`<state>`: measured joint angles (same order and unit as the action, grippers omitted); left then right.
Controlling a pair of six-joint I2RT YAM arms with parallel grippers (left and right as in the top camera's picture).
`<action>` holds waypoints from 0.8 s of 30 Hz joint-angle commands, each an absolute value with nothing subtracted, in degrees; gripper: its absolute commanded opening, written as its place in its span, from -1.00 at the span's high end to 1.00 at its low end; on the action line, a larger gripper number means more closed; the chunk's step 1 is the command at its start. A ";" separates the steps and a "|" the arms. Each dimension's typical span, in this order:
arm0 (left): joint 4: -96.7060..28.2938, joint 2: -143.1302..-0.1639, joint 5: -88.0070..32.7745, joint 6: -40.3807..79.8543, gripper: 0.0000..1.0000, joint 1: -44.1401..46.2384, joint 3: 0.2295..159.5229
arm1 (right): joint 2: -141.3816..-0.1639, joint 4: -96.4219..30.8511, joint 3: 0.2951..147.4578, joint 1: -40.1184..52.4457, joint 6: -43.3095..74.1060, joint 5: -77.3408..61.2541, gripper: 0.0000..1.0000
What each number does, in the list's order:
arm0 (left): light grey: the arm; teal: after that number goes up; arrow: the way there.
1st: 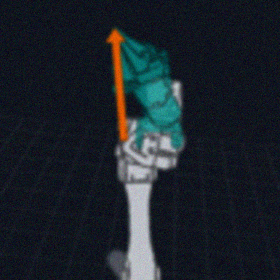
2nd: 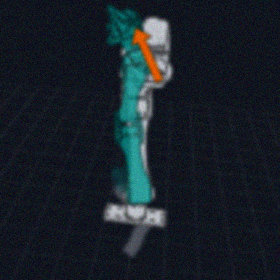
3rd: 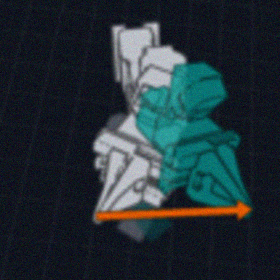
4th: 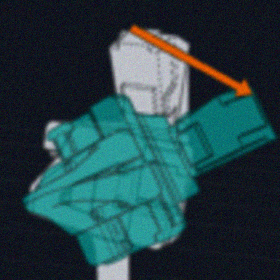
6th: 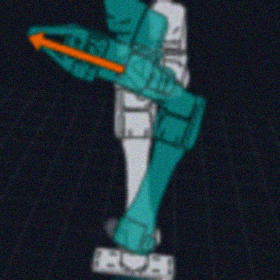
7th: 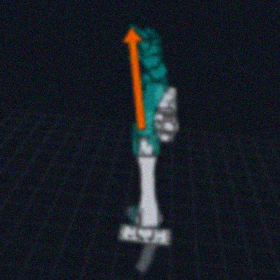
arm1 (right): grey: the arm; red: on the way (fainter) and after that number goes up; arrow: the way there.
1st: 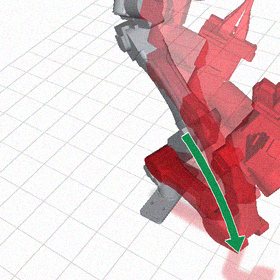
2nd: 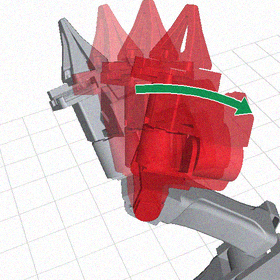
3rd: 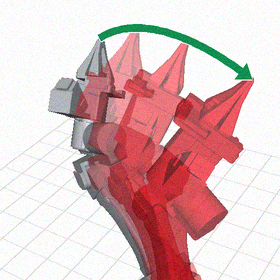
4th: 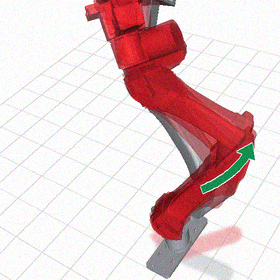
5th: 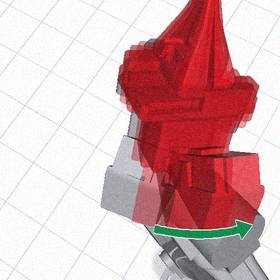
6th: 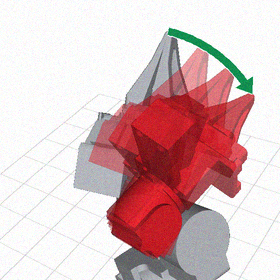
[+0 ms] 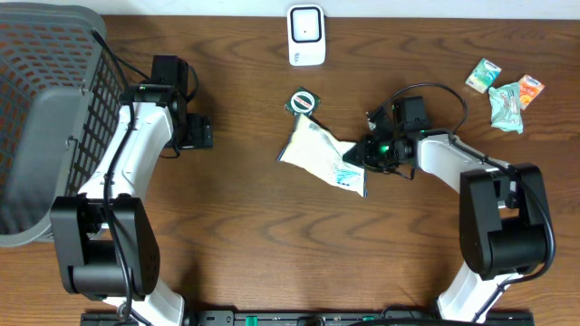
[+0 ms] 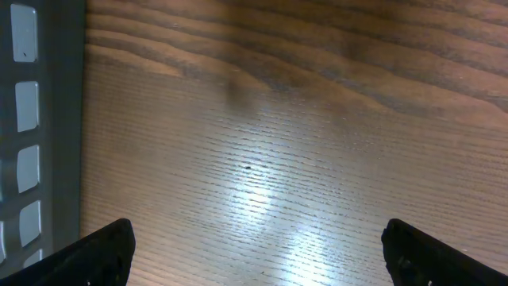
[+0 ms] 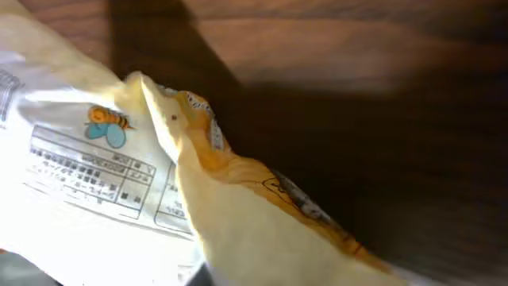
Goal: Scan the item barcode
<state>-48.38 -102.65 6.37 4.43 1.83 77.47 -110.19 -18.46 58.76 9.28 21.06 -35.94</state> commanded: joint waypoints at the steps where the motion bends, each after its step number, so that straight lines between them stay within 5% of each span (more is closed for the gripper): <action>1: -48.58 -102.69 6.70 4.10 -0.95 1.78 77.30 | -111.39 -15.68 57.14 9.08 19.62 -44.01 0.98; 7: -48.58 -102.69 6.72 4.10 -0.95 1.78 77.30 | -101.06 -8.08 57.23 5.34 18.98 -58.70 0.97; 16: -48.58 -102.69 6.70 4.10 -0.96 1.78 77.30 | -82.67 -8.14 57.23 3.27 17.98 -58.26 0.98; 24: -48.58 -102.69 6.72 4.10 -0.96 1.78 77.30 | -80.25 -9.17 57.21 1.28 30.96 -55.61 0.98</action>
<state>-48.40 -102.65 6.35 4.43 1.83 77.47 -80.82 -8.84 56.84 2.26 23.09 -55.35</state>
